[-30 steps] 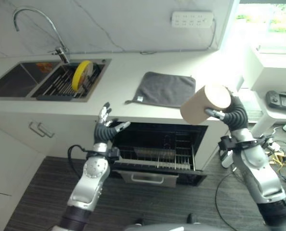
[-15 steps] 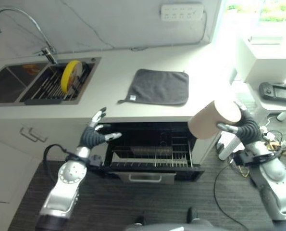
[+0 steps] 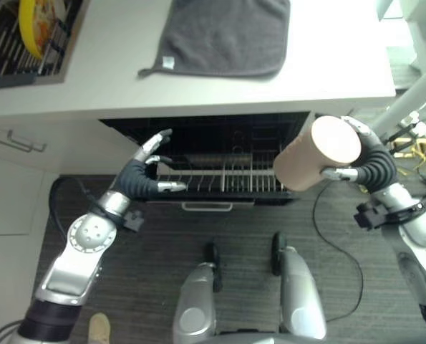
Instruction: Place the dishes in the dishwasher.
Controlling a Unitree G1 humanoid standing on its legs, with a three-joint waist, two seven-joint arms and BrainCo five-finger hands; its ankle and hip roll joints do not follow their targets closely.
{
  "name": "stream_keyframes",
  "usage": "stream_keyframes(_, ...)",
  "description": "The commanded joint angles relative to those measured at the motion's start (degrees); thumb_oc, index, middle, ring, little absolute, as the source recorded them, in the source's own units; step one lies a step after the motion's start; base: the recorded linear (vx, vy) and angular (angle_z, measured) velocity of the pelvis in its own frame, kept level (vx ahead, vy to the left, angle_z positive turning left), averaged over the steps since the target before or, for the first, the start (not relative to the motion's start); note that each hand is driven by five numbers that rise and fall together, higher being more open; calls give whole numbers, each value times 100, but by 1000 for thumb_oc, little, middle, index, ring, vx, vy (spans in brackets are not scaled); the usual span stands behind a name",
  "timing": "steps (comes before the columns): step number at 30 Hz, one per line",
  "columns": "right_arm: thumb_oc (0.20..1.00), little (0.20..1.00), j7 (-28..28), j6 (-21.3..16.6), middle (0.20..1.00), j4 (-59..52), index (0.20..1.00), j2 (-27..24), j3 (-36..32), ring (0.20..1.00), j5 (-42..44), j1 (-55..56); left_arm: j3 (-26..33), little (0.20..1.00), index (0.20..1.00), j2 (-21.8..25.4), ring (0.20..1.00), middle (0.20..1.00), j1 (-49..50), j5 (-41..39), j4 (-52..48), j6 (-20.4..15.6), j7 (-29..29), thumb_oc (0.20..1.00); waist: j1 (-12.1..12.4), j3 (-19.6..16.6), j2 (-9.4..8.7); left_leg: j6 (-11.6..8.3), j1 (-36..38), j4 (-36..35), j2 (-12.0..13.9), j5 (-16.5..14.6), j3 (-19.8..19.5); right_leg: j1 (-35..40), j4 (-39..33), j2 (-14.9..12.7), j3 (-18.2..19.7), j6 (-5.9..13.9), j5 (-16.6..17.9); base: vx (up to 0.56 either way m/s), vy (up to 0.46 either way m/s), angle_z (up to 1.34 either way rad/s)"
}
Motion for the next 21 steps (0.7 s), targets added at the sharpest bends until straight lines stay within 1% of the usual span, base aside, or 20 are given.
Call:
stream_keyframes(1,200,200,57,-411,200,-689,200,-134,-24,200,-188,-180,410,1000,1000,396,1000,1000,304,249,-490,-172,74,1000,-67,-430,-158,-152,-182,668,372,-545,-348,982,-642,-453,-233,368,-240,-58,83,-1)
stream_keyframes(3,200,200,184,-398,200,-765,200,-247,29,200,-454,-153,464,1000,1000,451,1000,1000,387,279,-561,-180,95,1000,-70,-393,-144,-153,-247,718,380,-559,-329,903,-593,-494,-221,389,-238,-52,89,0)
stream_keyframes(5,200,200,182,-475,200,-830,200,-322,44,200,-739,-95,504,1000,1000,474,1000,1000,427,313,-595,-162,110,1000,-80,-376,-141,-142,-267,724,384,-566,-311,858,-571,-512,-209,406,-236,-30,64,0)
stream_keyframes(7,200,200,250,-512,200,-907,200,-401,-17,200,-753,21,561,1000,1000,501,1000,1000,517,397,-628,-126,93,1000,-101,-352,-149,-131,-292,743,389,-574,-286,825,-560,-527,-199,426,-225,-27,64,0)
stream_keyframes(9,200,200,295,-514,200,-906,200,-419,-84,200,-822,176,611,1000,1000,527,1000,1000,643,638,-612,-43,2,1000,-116,-339,-163,-132,-303,741,390,-569,-283,809,-568,-523,-174,448,-209,-32,47,1)
stream_keyframes(10,200,200,265,-563,200,-861,200,-490,-142,200,-692,250,623,1000,1000,656,1000,1000,712,972,-562,60,-7,1000,-133,-314,-179,-124,-314,750,402,-572,-281,791,-572,-527,-159,470,-195,-38,29,-1)
stream_keyframes(12,200,200,195,-632,200,-824,200,-566,-188,200,-605,294,616,1000,1000,832,1000,1000,737,1215,-523,304,-190,1000,-141,-311,-199,-121,-308,743,414,-573,-280,800,-590,-523,-161,484,-189,0,0,0)
stream_keyframes(13,200,200,160,-659,200,-817,200,-610,-224,200,-548,310,615,1000,1000,926,1000,1000,758,1340,-508,456,-370,1000,-147,-308,-206,-125,-315,751,424,-572,-285,792,-585,-522,-158,494,-184,0,0,0)
stream_keyframes(14,200,200,125,-705,200,-789,200,-660,-244,200,-512,295,577,1000,1000,1078,1000,1000,754,1588,-475,666,-585,1000,-160,-297,-207,-130,-314,759,443,-573,-288,789,-577,-522,-158,512,-181,0,0,0)
stream_keyframes(16,200,200,69,-724,200,-779,200,-726,-240,200,-430,228,488,1000,1000,1242,1000,1000,696,1827,-426,1003,-908,1000,-186,-296,-208,-126,-310,743,461,-560,-282,779,-585,-520,-149,527,-165,0,0,0)
stream_keyframes(17,200,200,26,-749,200,-767,200,-774,-257,200,-366,185,384,1000,1000,1387,1000,1000,633,2218,-365,1361,-1283,1000,-206,-269,-201,-127,-302,782,473,-598,-294,783,-534,-515,-134,540,-207,0,0,0)
stream_keyframes(18,200,200,9,-793,200,-740,200,-797,-248,200,-370,156,313,1000,1000,1489,1000,1000,613,2368,-290,1527,-1451,1000,-218,-270,-195,-133,-304,779,477,-592,-297,777,-534,-514,-136,546,-199,12,31,0)
stream_keyframes(19,200,200,-25,-785,200,-733,200,-836,-209,200,-352,46,158,1000,1000,1590,1000,1000,538,2696,-120,1636,-1598,1000,-240,-276,-191,-133,-322,741,476,-548,-296,747,-560,-512,-130,550,-156,-4,30,-3)
stream_keyframes(20,200,200,-41,-776,200,-728,200,-859,-182,200,-346,-29,36,1000,1000,1625,1000,1000,456,2794,0,1820,-1788,1000,-251,-274,-192,-128,-315,720,478,-541,-295,737,-561,-515,-128,560,-151,-2,50,-3)
stream_keyframes(21,200,200,-56,-770,200,-677,200,-863,-70,200,-350,-238,-386,1000,1000,1686,1000,1000,161,3470,328,2217,-2296,1000,-291,-258,-194,-143,-312,731,481,-562,-299,715,-532,-513,-101,584,-165,-4,37,-2)
